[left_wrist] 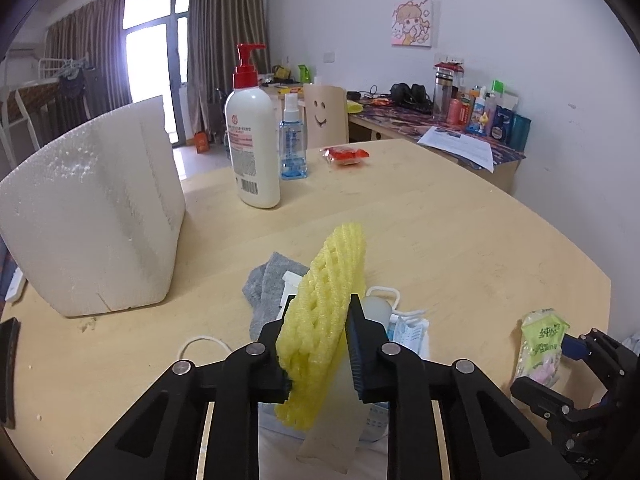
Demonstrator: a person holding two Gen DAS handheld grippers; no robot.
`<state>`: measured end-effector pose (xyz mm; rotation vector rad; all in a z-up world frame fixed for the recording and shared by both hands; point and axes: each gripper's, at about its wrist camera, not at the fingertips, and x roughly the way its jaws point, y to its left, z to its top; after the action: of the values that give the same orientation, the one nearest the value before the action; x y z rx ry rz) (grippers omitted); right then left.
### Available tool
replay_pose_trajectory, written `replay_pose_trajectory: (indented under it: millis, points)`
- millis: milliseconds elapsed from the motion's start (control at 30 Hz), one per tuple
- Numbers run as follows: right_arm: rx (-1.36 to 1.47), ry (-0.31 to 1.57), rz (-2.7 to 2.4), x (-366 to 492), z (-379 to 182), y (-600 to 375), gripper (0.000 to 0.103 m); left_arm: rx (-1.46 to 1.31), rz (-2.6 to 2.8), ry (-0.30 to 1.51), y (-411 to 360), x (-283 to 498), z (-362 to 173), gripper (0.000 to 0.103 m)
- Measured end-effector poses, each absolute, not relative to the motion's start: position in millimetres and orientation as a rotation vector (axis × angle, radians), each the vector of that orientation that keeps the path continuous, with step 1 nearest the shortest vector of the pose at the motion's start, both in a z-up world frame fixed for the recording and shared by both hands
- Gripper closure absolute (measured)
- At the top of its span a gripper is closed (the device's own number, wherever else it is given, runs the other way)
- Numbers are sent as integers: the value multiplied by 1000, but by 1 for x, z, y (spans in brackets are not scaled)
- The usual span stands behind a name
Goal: Organize soft objects
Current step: 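Grasp the yellow foam net with the left tool while the right tool grasps the green snack bag, then lift and carry the yellow net and green bag over the white foam box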
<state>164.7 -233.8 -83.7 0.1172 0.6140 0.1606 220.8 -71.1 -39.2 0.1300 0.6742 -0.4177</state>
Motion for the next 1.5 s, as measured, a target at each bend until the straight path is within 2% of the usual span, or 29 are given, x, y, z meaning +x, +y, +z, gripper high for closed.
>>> replay_pose_trajectory:
  millis: [133, 333, 1167, 1500]
  points:
    - [114, 612, 158, 166, -82, -233, 41, 133, -426, 658, -71, 218, -37, 92]
    - [105, 601, 149, 164, -78, -231, 46, 123, -428, 635, -69, 215, -33, 92]
    - [70, 488, 155, 143, -48, -216, 47, 91, -356, 470, -40, 152, 8, 92]
    - [48, 411, 195, 126, -28, -201, 47, -9, -232, 408, 2, 115, 25, 92]
